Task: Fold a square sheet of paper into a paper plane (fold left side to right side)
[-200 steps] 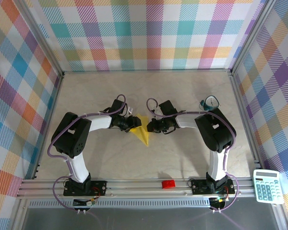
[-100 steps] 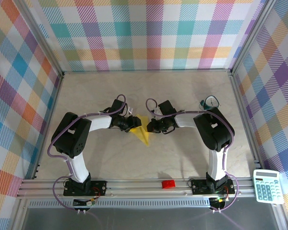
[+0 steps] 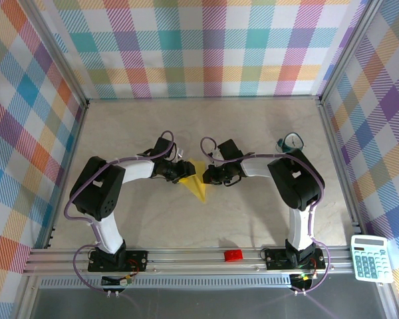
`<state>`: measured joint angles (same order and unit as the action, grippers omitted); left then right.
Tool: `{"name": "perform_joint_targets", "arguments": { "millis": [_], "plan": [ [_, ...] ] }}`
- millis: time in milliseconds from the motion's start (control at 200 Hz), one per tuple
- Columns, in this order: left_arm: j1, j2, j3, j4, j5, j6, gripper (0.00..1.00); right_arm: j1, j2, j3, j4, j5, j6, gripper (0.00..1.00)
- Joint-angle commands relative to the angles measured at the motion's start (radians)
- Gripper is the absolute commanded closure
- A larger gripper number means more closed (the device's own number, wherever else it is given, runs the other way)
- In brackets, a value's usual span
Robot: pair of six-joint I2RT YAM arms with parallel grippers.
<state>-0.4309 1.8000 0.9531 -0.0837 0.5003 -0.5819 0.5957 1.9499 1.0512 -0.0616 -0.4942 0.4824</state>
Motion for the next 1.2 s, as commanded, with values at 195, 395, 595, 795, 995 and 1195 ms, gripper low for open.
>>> {"name": "perform_joint_targets", "arguments": {
  "millis": [195,395,595,795,995,1195],
  "plan": [
    [-0.002,-0.051,0.047,-0.014,0.015,0.033,0.7,0.013,0.052,-0.012,-0.105,0.075,-0.017,1.0],
    [-0.002,0.015,0.069,0.045,0.1,0.037,0.91,0.014,0.058,-0.002,-0.124,0.089,-0.023,1.0],
    [-0.001,0.075,0.108,0.051,0.128,0.062,0.95,0.018,0.064,0.012,-0.153,0.104,-0.031,1.0],
    [-0.002,0.112,0.112,0.032,0.089,0.087,0.95,0.019,0.063,0.018,-0.166,0.109,-0.034,1.0],
    [-0.002,0.13,0.089,0.016,0.061,0.106,0.96,0.021,0.064,0.024,-0.185,0.118,-0.042,1.0],
    [-0.002,0.145,0.06,0.002,0.043,0.123,0.98,0.021,0.067,0.038,-0.21,0.124,-0.051,1.0]
  ]
}}
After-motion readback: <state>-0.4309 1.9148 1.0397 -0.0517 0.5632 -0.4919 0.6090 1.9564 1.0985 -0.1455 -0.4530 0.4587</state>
